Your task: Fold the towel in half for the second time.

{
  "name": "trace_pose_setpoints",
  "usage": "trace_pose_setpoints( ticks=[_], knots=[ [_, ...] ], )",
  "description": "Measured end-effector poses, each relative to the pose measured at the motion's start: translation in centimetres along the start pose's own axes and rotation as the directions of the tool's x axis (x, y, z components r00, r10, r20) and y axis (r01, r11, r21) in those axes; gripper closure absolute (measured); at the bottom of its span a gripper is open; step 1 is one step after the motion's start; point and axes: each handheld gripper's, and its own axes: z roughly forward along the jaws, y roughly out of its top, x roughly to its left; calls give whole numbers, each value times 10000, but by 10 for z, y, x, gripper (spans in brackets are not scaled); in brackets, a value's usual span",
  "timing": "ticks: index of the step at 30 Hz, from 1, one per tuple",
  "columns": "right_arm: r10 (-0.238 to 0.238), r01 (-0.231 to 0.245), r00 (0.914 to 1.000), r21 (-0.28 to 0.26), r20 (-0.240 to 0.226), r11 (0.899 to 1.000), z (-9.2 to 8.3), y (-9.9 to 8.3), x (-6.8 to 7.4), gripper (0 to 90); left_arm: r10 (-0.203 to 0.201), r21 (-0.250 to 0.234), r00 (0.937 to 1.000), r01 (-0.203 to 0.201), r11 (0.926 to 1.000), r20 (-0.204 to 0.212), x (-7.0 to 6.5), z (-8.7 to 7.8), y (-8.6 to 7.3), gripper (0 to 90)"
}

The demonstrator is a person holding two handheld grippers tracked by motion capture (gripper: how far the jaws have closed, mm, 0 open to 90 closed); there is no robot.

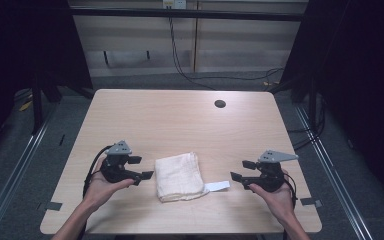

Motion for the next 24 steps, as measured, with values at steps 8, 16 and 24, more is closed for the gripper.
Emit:
trace_pose_setpoints(
  ticks=[8, 16, 24],
  knots=[
    [205, -205, 9993, -33, 301, 9998, -25, -11, -10, 292, -533, -725, 9984, 516, 9960, -214, -9, -26, -28, 255],
    [731, -699, 9951, -491, 668, 9963, -46, -31, -19, 293, -1258, -1106, 9880, 1157, 9871, -893, -13, -42, -60, 280],
    [1106, -1021, 9897, -938, 904, 9903, -54, -42, -24, 283, -1136, -986, 9894, 1046, 9896, -906, -10, -54, -76, 252]
  ],
)
